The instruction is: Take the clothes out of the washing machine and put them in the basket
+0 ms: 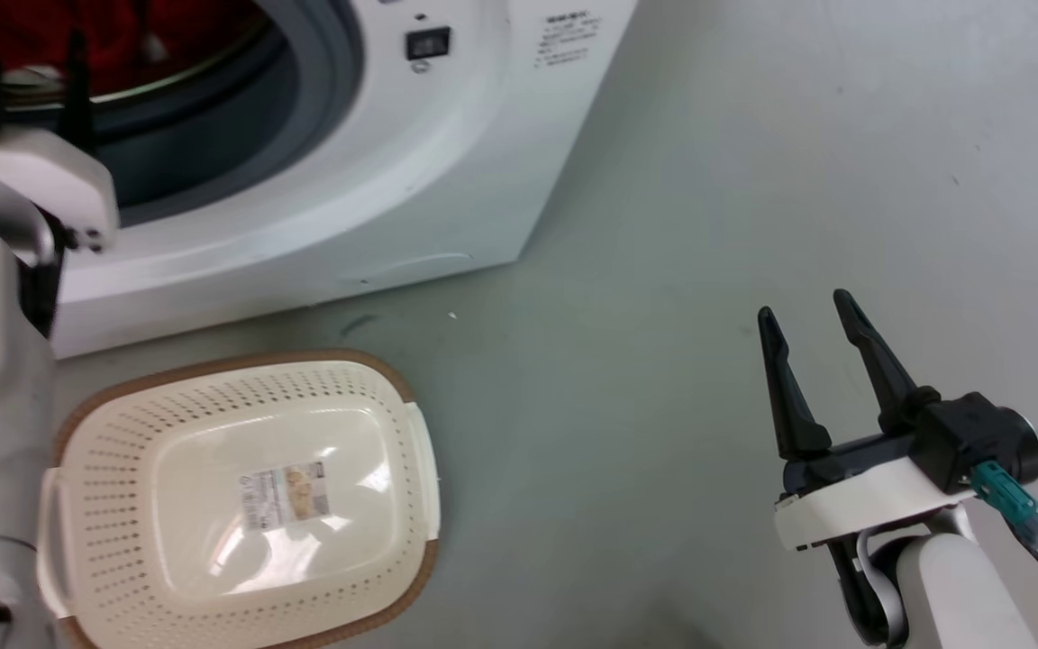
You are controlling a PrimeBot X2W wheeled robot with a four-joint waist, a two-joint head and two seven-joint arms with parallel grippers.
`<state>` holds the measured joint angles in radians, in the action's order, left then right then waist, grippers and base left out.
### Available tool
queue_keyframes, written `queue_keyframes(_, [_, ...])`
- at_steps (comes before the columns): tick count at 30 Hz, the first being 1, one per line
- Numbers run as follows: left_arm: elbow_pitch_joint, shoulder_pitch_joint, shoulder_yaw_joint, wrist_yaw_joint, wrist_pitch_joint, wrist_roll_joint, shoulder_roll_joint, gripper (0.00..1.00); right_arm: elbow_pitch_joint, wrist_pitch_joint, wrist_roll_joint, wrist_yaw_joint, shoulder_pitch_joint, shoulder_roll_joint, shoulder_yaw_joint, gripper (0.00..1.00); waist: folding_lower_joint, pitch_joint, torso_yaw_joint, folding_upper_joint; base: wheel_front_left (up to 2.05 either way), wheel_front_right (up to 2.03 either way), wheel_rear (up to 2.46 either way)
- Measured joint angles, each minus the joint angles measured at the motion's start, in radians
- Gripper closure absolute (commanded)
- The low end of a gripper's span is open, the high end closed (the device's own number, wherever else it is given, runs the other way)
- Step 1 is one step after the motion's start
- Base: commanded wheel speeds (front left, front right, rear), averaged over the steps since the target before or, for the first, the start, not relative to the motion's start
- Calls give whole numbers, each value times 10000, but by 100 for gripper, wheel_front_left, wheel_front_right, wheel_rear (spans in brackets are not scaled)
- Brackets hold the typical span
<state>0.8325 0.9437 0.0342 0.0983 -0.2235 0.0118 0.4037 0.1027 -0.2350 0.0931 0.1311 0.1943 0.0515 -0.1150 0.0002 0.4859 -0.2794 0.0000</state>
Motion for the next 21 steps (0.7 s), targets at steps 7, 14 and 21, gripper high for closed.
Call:
queue_keyframes(7, [485,1502,364,136,711,370,968,0,385,-213,518,0,388,2,-399,0,0,870,-688,0,0,0,0])
queue_keyframes(14, [558,2983,974,267,1697,608,1795,0,527,-270,1095,2,739,-2,-819,0,0,1724,-1247,0,0,0,0])
queue_keyframes(21, [500,4010,1919,324,3106,740,2955,0,405,-274,1503,2,802,0,-1110,0,0,2380,-1791,0,0,0,0])
